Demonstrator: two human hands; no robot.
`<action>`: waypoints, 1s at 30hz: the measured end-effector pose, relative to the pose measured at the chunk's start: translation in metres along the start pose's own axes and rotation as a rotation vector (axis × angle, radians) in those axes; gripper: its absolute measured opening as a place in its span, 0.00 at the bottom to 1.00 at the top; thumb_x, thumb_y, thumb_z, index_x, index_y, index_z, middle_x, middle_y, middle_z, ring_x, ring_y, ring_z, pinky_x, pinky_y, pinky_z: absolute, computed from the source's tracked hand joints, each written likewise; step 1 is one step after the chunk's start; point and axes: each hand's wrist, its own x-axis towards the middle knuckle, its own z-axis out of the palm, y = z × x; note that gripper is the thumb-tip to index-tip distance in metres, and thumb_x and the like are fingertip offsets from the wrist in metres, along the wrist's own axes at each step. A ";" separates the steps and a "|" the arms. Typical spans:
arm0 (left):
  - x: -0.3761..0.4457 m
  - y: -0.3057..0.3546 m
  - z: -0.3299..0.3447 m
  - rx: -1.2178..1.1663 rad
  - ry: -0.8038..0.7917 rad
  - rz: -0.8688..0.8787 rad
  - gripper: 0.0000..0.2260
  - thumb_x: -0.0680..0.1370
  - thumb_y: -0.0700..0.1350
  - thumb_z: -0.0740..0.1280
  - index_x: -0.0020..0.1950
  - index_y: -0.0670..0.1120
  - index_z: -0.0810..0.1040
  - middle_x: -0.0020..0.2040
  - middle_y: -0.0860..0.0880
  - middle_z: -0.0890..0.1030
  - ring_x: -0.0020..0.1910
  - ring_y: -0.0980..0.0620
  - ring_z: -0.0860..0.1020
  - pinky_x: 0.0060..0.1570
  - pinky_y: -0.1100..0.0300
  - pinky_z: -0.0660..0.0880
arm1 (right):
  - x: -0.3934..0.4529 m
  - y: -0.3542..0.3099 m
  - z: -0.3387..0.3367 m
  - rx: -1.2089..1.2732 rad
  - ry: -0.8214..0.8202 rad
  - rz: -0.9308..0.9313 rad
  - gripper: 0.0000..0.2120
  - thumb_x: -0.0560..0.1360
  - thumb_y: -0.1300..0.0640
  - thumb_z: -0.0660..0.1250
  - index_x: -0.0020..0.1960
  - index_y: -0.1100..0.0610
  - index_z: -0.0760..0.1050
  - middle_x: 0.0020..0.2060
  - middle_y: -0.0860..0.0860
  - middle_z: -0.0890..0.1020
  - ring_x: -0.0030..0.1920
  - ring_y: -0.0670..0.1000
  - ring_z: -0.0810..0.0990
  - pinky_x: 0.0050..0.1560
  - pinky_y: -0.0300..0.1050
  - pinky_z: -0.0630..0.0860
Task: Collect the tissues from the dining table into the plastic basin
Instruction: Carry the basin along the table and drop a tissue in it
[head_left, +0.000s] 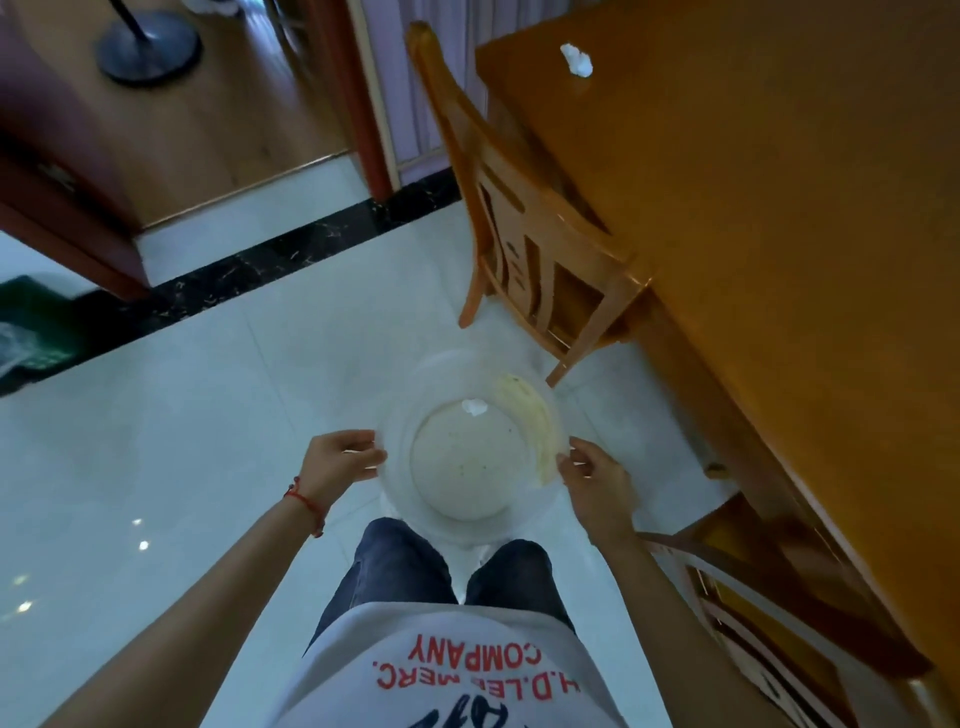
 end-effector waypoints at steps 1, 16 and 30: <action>0.002 -0.002 -0.008 -0.008 0.011 -0.002 0.14 0.70 0.33 0.69 0.56 0.34 0.78 0.51 0.40 0.80 0.47 0.45 0.79 0.49 0.55 0.76 | 0.003 -0.007 0.006 0.007 -0.022 -0.006 0.12 0.74 0.55 0.66 0.56 0.54 0.77 0.41 0.44 0.78 0.36 0.37 0.75 0.43 0.33 0.74; 0.099 0.028 -0.163 0.133 0.082 0.143 0.11 0.70 0.35 0.70 0.52 0.37 0.80 0.44 0.43 0.82 0.41 0.46 0.80 0.35 0.70 0.78 | 0.054 -0.140 0.137 -0.027 -0.078 -0.081 0.14 0.75 0.53 0.65 0.59 0.54 0.75 0.45 0.46 0.79 0.40 0.40 0.75 0.33 0.23 0.66; 0.203 0.104 -0.224 0.184 0.144 0.183 0.09 0.69 0.38 0.71 0.49 0.41 0.81 0.43 0.42 0.83 0.41 0.45 0.82 0.50 0.47 0.79 | 0.142 -0.235 0.198 0.007 -0.038 -0.126 0.12 0.75 0.52 0.65 0.57 0.53 0.76 0.43 0.44 0.79 0.42 0.43 0.77 0.42 0.33 0.72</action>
